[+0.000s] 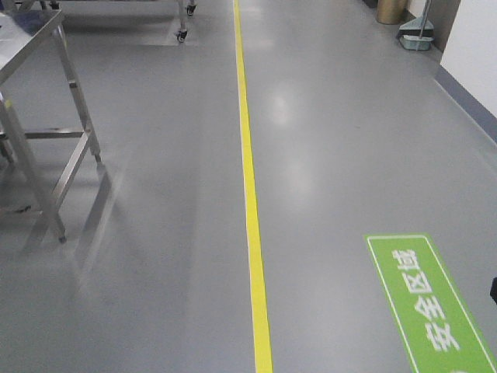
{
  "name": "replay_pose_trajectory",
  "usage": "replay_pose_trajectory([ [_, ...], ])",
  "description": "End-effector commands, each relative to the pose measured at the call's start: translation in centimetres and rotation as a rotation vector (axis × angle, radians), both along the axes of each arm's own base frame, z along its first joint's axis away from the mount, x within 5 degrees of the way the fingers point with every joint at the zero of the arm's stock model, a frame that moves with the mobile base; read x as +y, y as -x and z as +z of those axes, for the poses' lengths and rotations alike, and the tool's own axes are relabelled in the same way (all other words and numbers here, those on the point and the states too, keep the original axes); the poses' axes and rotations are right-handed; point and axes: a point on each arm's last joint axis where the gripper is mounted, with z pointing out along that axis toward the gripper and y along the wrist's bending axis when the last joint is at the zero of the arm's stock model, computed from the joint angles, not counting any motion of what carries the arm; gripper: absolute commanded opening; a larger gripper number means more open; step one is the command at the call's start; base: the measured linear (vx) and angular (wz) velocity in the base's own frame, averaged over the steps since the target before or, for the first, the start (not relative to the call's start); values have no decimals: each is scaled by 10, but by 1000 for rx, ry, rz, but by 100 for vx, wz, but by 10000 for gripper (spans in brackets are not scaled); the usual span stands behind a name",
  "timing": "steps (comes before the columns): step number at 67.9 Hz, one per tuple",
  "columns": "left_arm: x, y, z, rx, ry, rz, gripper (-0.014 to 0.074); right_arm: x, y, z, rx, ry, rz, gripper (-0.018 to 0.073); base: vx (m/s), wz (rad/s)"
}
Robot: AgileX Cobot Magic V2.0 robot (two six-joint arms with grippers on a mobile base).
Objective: Move and align brake pads A on conveyor
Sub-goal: 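Drive along the yellow floor line toward the steel table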
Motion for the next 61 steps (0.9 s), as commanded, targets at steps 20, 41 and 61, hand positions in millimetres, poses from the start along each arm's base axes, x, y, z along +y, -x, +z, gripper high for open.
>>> replay_pose_trajectory([
  [20,-1,-3,12,-72,18,2,460,-1,-3,15,-91,-9,-13,326,75,0],
  [41,-1,-3,12,-73,18,2,460,-1,-3,15,-91,-9,-13,326,76,0],
  [61,-1,-3,12,-73,18,2,460,-1,-3,15,-91,-9,-13,326,74,5],
])
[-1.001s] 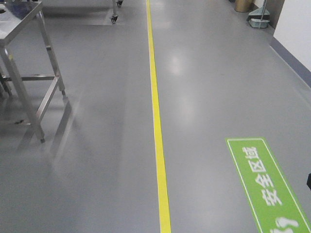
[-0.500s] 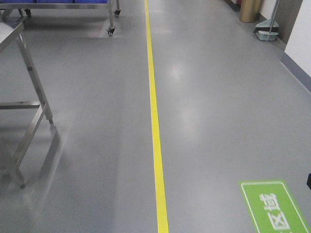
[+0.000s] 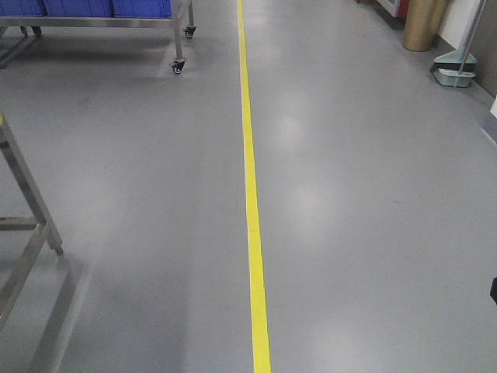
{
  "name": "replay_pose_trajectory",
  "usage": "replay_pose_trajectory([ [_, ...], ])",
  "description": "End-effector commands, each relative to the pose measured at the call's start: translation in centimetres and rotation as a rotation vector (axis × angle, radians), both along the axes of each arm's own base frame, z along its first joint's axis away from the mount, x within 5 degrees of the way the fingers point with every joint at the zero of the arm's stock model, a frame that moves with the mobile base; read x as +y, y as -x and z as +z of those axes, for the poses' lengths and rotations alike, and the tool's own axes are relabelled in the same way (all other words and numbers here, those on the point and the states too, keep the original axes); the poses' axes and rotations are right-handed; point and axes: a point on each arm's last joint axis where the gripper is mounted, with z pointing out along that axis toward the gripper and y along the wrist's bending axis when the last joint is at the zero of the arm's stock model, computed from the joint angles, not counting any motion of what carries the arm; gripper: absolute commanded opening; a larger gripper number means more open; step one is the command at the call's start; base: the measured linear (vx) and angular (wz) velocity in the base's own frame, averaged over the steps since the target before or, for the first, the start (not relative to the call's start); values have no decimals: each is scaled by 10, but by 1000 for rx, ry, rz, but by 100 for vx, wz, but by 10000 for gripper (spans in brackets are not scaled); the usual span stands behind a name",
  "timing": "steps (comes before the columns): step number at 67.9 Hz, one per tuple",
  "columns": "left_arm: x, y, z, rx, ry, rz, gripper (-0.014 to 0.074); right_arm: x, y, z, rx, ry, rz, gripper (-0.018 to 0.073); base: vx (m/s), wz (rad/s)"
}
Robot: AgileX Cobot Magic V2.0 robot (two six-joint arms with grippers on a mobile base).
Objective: Move and align brake pads A on conveyor
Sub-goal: 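Drive along the yellow floor line toward the steel table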
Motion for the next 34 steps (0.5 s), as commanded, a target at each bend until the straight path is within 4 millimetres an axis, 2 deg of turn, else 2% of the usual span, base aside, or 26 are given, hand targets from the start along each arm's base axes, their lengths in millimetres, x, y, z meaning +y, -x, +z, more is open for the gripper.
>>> replay_pose_trajectory([
  [1,-1,-3,12,-73,18,2,460,-1,-3,15,-91,-9,-13,326,72,6],
  [34,-1,-3,12,-73,18,2,460,-1,-3,15,-91,-9,-13,326,71,4],
])
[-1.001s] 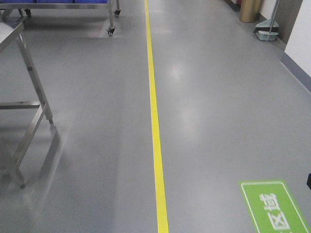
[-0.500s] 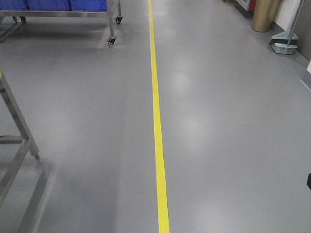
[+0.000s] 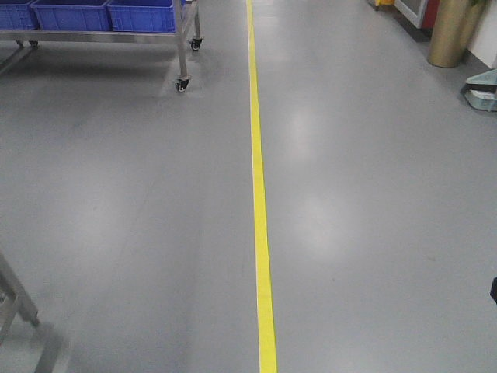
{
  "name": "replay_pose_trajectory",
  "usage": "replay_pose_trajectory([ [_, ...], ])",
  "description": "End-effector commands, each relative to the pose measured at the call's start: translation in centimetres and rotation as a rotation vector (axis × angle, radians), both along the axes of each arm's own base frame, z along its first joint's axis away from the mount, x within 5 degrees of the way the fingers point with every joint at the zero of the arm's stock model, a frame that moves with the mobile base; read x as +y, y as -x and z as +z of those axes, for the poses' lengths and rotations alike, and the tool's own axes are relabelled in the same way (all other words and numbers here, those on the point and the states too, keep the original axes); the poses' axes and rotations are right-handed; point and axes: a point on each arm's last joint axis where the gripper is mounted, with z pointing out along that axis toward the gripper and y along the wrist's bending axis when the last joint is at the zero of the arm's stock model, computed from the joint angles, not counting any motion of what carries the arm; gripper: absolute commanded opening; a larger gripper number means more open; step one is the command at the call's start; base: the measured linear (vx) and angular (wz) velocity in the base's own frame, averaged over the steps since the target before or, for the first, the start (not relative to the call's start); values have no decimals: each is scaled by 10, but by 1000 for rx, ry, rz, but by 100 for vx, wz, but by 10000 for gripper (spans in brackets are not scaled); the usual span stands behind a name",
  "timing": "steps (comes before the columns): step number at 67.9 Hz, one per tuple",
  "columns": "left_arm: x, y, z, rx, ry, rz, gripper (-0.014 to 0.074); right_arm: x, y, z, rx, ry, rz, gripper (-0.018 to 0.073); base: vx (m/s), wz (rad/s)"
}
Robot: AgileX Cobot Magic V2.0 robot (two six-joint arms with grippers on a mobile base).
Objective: Move and align brake pads A on conveyor
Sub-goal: 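Drive along the yellow floor line toward the steel table, then turn the base and pull up to the steel table with pads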
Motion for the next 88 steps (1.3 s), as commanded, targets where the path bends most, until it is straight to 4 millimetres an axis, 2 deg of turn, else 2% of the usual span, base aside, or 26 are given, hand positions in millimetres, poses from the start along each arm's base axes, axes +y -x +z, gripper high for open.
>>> replay_pose_trajectory([
  [1,-1,-3,12,-73,18,2,460,-1,-3,15,-91,-9,-13,326,70,6],
  [55,-1,-3,12,-73,18,2,460,-1,-3,15,-91,-9,-13,326,59,16],
  [70,-1,-3,12,-73,18,2,460,-1,-3,15,-91,-9,-13,326,40,75],
  [88,-1,-3,12,-72,18,2,460,-1,-3,15,-91,-8,-13,326,31,113],
])
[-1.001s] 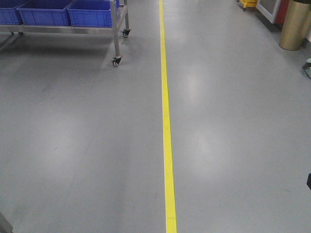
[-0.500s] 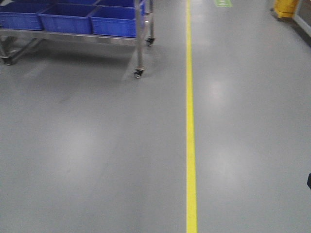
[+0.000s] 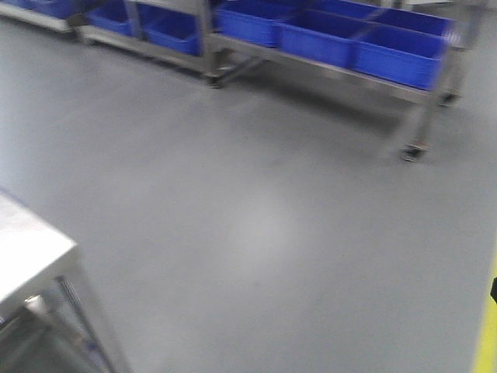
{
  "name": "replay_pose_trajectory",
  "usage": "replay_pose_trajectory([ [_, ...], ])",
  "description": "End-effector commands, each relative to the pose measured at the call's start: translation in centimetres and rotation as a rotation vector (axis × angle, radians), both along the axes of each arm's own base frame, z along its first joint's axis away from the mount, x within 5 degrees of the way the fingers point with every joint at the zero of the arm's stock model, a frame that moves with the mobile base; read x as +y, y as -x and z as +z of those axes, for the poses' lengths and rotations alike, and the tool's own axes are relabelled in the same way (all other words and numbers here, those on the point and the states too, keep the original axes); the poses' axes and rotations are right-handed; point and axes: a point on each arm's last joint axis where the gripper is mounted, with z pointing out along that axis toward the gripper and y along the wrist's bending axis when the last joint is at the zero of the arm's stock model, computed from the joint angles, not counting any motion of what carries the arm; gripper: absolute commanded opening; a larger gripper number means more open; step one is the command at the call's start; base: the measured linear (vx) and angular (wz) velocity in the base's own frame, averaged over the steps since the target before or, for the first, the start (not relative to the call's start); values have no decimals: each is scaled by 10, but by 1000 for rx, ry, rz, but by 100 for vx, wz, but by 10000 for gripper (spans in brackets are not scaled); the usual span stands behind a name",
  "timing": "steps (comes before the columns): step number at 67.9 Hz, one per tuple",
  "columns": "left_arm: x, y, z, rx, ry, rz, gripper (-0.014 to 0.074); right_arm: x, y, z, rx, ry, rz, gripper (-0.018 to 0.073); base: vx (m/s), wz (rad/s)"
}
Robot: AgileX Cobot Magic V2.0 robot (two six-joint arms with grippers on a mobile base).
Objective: Move and align brake pads A on conveyor
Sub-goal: 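Turn the base and pull up to the steel table with pads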
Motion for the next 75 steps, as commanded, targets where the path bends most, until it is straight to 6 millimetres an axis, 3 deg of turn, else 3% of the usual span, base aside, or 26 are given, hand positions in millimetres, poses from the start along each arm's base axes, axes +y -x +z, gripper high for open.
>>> replay_pose_trajectory([
  [1,0,-3,12,-72,18,2,460,-1,-3,14,-90,-9,-13,326,25,115],
  [33,0,-3,12,-72,18,2,460,-1,-3,14,-90,-7,-13,326,23,98],
  [75,0,-3,12,-72,18,2,460,-1,-3,14,-90,-7,-13,326,18,71],
])
